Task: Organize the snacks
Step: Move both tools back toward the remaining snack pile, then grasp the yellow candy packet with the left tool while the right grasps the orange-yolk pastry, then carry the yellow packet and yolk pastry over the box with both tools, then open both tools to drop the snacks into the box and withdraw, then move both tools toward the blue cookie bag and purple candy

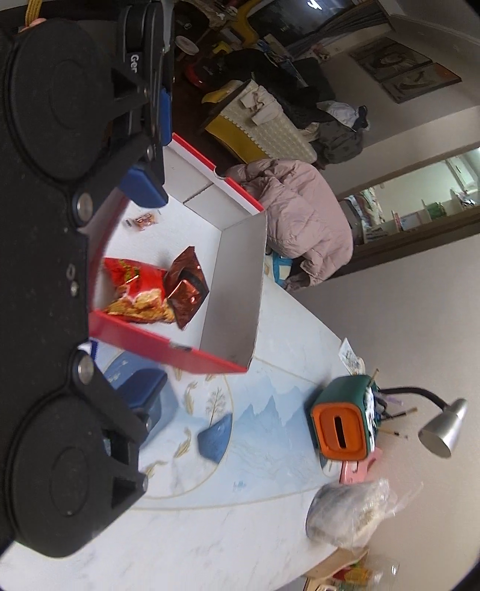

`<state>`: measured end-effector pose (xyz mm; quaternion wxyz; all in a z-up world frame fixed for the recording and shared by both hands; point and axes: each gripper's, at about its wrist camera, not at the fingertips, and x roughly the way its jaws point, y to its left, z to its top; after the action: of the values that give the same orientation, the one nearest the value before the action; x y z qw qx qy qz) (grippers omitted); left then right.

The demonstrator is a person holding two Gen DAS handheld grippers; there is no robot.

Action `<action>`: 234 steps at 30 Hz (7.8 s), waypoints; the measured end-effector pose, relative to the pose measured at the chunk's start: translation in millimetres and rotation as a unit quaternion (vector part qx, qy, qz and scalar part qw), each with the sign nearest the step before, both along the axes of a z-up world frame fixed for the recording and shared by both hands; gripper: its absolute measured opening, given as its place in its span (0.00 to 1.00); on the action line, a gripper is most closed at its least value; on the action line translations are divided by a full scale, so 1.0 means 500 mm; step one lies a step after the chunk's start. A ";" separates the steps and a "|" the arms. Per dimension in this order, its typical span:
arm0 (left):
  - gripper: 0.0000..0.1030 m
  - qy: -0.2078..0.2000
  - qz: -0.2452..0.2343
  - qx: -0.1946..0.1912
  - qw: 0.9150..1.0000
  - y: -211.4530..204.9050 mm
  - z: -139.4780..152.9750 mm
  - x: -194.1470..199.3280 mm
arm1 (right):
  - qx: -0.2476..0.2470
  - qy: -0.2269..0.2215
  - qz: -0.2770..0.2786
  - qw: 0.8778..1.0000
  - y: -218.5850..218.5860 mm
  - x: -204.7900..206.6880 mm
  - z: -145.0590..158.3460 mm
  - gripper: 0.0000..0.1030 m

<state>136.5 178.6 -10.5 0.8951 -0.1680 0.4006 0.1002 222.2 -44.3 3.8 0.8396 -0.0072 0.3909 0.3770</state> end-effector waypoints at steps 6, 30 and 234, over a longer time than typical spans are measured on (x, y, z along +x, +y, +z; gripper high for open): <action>0.80 -0.013 -0.029 -0.017 0.999 -0.045 -0.003 -0.030 | -0.001 -0.002 -0.024 1.000 -0.064 -0.042 -0.006 0.98; 0.92 0.082 -0.033 -0.084 0.993 -0.206 -0.148 0.036 | -0.038 0.093 -0.189 0.977 -0.380 -0.002 -0.164 0.96; 0.90 0.067 -0.118 0.011 0.991 -0.181 -0.136 0.053 | -0.047 0.134 -0.096 0.985 -0.214 -0.050 -0.223 0.93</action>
<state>162.9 88.1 -78.7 0.8736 -0.1021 0.4757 0.0094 197.4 -151.3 -107.9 0.8107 0.0414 0.5161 0.2732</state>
